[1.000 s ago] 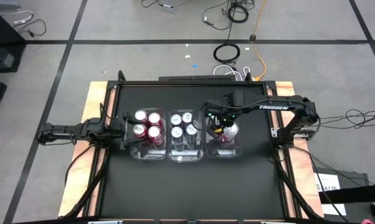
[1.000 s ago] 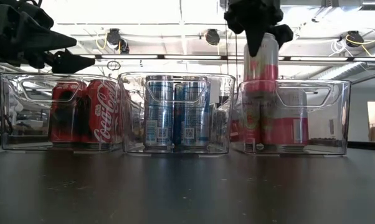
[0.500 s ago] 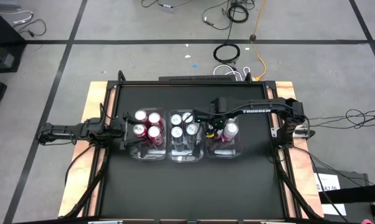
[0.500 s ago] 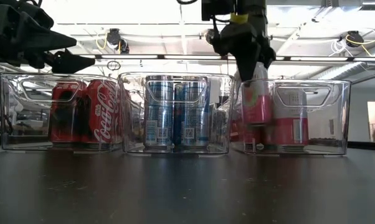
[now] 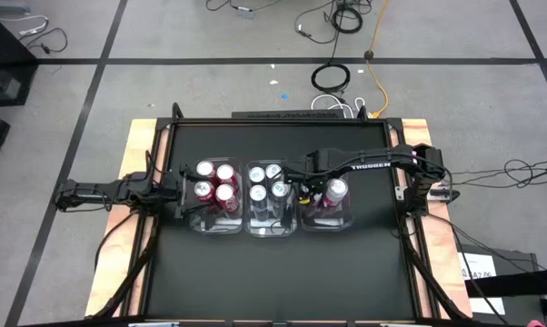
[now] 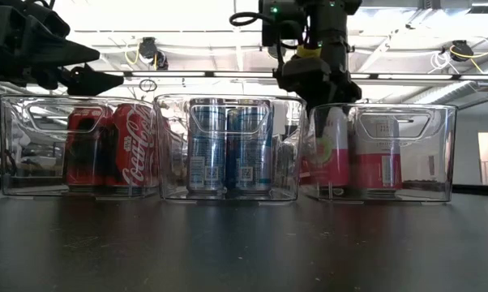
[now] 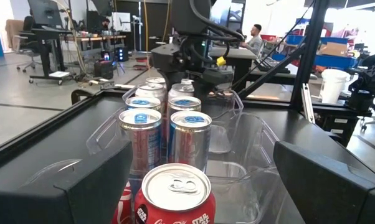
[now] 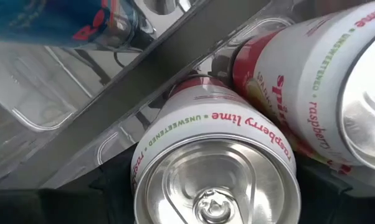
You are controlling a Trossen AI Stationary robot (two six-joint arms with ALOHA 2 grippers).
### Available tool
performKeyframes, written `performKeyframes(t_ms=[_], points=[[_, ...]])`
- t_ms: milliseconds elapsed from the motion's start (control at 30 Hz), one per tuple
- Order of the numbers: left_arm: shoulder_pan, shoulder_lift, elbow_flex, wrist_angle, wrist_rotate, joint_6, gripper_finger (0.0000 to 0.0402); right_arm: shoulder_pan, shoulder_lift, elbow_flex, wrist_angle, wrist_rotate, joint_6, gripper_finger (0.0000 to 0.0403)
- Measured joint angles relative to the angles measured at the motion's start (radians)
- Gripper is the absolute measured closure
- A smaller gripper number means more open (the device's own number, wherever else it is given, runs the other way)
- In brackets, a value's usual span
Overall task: Sort soda cans
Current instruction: Put the pink-white soda can to the right transparent bin
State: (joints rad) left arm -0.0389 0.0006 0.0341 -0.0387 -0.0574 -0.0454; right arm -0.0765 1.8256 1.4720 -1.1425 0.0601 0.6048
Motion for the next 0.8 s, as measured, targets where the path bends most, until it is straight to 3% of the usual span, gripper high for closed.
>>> performKeyframes(t_ms=[433, 800], points=[[0.0, 0.0, 0.0, 0.0, 0.0, 0.0, 0.0004, -0.001, 0.0, 0.0, 0.011, 0.037, 0.051, 0.0117], [0.0, 0.0, 0.0, 0.0, 0.0, 0.0, 0.0004, 0.013, -0.001, 0.0, 0.008, 0.02, 0.064, 0.0051]])
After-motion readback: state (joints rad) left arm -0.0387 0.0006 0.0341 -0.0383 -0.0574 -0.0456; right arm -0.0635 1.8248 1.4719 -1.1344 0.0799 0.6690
